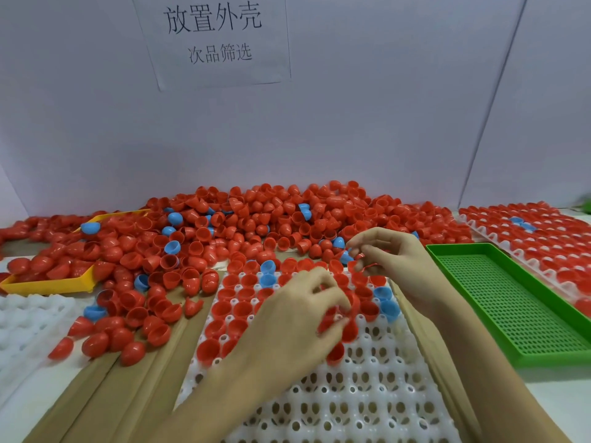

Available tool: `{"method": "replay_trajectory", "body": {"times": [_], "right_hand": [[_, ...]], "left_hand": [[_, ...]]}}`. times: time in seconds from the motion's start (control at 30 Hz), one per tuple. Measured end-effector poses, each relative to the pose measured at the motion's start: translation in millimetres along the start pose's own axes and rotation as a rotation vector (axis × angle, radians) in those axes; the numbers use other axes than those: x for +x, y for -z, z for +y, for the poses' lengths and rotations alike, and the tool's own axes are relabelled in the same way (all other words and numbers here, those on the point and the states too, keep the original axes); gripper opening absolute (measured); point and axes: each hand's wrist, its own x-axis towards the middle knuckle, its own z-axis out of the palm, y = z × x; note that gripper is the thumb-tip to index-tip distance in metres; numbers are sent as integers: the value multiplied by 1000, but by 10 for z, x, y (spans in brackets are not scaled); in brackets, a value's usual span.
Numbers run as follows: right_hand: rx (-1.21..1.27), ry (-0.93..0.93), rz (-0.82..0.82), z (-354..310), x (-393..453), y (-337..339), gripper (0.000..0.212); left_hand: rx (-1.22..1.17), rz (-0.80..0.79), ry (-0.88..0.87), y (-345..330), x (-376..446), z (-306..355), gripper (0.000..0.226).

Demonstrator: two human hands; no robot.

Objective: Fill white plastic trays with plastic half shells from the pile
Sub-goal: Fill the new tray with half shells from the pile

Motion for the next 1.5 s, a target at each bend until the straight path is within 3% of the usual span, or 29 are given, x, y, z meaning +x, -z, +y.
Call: {"method": "replay_trajectory", "body": {"times": [0.23, 0.4, 0.53, 0.73, 0.9, 1.2, 1.5], "right_hand": [[-19, -15, 8, 19, 14, -9, 28], [-17, -29, 12, 23, 17, 5, 28], [-14, -38, 26, 31, 14, 16, 27], [-9, -45, 27, 42, 18, 11, 27], [0, -57, 44, 66, 22, 30, 27], [42, -60, 61, 63, 16, 40, 27], [63, -46, 106, 112, 47, 61, 31]], "left_hand": [[263, -105, -79, -192, -86, 114, 13], [139, -89, -5, -153, -49, 115, 18], [-25, -212, 36, -183, -71, 99, 25], [59, -258, -49, -212, -94, 54, 29], [155, -411, -178, -100, -78, 1, 41], [-160, -518, 76, 96, 102, -117, 48], [68, -381, 273, -12, 855, -988, 23]]}}
